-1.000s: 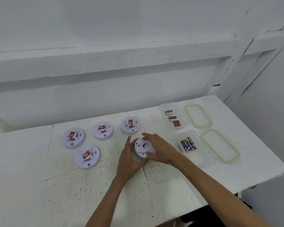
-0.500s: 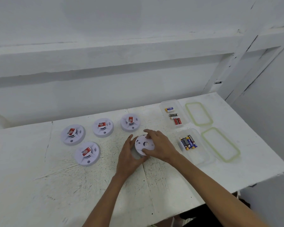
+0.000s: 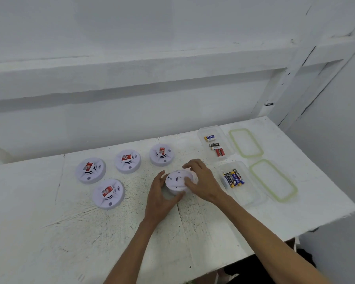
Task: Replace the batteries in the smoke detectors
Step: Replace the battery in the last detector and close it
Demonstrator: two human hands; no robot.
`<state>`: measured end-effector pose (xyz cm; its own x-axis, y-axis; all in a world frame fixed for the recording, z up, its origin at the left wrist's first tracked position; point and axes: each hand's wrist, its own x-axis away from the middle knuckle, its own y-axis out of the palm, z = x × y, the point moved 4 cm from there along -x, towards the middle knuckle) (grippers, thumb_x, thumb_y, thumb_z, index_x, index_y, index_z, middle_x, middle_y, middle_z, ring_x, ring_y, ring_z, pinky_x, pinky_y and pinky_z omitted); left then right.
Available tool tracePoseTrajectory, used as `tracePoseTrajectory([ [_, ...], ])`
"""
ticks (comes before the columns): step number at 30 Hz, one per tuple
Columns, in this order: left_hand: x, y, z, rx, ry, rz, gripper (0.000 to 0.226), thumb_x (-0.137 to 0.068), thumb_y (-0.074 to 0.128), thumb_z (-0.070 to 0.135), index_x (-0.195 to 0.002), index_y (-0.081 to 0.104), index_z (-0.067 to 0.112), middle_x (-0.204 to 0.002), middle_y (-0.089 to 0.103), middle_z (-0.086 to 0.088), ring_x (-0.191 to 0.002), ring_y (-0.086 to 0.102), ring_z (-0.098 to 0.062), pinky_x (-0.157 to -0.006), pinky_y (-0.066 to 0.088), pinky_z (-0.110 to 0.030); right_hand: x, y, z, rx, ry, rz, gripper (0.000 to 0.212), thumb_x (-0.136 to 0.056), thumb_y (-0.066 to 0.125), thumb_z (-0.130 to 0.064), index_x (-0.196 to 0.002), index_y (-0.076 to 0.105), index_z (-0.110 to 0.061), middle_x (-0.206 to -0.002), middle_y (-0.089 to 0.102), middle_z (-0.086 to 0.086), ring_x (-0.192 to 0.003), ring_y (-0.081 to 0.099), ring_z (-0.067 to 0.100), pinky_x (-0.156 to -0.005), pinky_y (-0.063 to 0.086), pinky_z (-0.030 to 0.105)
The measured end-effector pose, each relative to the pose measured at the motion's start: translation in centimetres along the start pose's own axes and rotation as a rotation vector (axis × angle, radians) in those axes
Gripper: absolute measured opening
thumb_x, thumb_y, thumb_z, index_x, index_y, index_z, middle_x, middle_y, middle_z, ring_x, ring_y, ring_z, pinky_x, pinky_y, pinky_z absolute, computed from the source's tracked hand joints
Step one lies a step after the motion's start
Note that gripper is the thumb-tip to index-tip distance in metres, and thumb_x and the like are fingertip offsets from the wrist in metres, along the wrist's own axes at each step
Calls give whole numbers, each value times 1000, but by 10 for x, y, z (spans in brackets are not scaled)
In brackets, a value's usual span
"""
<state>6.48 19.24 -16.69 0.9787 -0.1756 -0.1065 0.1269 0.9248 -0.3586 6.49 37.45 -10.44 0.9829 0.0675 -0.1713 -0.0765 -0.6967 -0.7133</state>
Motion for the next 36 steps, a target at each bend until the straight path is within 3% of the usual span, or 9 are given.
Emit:
tracePoseTrajectory([
  [3,-2,-4,2,83,-56,50,83,-68,82,67,-136,36,53,-137,59,13,-122,58,1,-98,52,-22,19,-2,10,-14,-62,-18,48,-77,57,-13,-124,57,-21,-134,48,-8,-129,45,9,-102,42,21],
  [6,-2,-4,1,98,-71,49,87,-65,78,75,-136,41,42,-128,64,18,-115,60,6,-93,49,-12,30,4,16,-34,-86,-28,47,-82,64,-12,-128,56,-20,-137,49,-7,-132,46,8,-105,42,23],
  [8,-2,-4,1,97,-61,54,83,-69,75,76,-136,44,38,-125,67,14,-113,63,3,-92,51,-13,32,8,18,-85,-89,6,40,-88,67,-16,-127,58,-18,-133,53,-7,-126,51,8,-102,46,23],
  [12,0,-6,0,31,3,72,64,-90,51,72,-137,52,29,-127,64,10,-116,60,-6,-98,53,-37,32,9,19,-205,-4,91,31,-97,63,-26,-127,59,-17,-121,62,-8,-111,60,5,-90,52,21],
  [15,2,-5,6,-64,59,39,46,-94,55,61,-135,51,40,-122,57,29,-114,55,-3,-93,47,-24,29,11,22,-310,152,131,31,-98,60,-34,-123,63,-15,-110,69,-9,-101,65,4,-79,57,22],
  [18,1,-1,5,-111,66,14,56,-88,73,49,-137,50,38,-118,54,33,-109,53,0,-87,42,-13,28,15,24,-381,237,126,30,-100,57,-37,-119,64,-15,-102,73,-4,-86,71,12,-69,62,32],
  [21,-1,2,1,-147,64,-9,65,-82,74,55,-139,51,31,-118,55,27,-108,51,2,-86,41,-13,30,20,26,-409,312,126,27,-101,53,-39,-116,62,-18,-92,74,-2,-70,71,13,-65,61,36],
  [30,-4,8,-4,-192,57,-52,80,-83,70,58,-152,43,28,-136,61,13,-117,55,-5,-97,49,-30,35,28,30,-555,389,76,33,-102,49,-42,-120,64,-19,-94,76,0,-76,74,16,-67,60,27],
  [36,-7,8,3,-143,62,-48,84,-79,68,62,-152,42,29,-141,59,10,-119,56,-6,-101,48,-33,34,32,34,-536,351,26,30,-104,46,-43,-123,63,-26,-96,75,3,-78,74,22,-73,62,38],
])
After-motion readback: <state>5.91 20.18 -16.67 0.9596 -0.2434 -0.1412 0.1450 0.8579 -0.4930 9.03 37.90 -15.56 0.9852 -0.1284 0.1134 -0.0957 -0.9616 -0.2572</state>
